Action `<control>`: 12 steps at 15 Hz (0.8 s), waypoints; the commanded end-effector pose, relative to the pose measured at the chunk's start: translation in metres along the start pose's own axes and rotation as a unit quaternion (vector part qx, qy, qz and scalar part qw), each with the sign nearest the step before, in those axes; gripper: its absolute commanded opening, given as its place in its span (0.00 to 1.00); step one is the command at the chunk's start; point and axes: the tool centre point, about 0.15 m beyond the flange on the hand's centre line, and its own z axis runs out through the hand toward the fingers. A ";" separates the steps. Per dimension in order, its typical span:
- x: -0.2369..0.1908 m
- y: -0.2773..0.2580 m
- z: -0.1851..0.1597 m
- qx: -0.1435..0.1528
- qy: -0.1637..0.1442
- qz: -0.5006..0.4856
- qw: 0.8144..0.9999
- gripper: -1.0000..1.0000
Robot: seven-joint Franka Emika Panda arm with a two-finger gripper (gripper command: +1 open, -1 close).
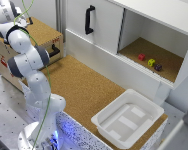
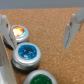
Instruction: Turn off the blue light
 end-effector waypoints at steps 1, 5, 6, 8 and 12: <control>-0.076 0.065 0.004 -0.006 0.059 0.037 0.998 1.00; -0.137 0.109 0.014 -0.011 0.054 0.102 0.993 1.00; -0.151 0.119 0.020 -0.003 0.055 0.120 0.991 1.00; -0.162 0.129 0.022 0.003 0.055 0.141 0.989 1.00; -0.162 0.129 0.022 0.003 0.055 0.141 0.989 1.00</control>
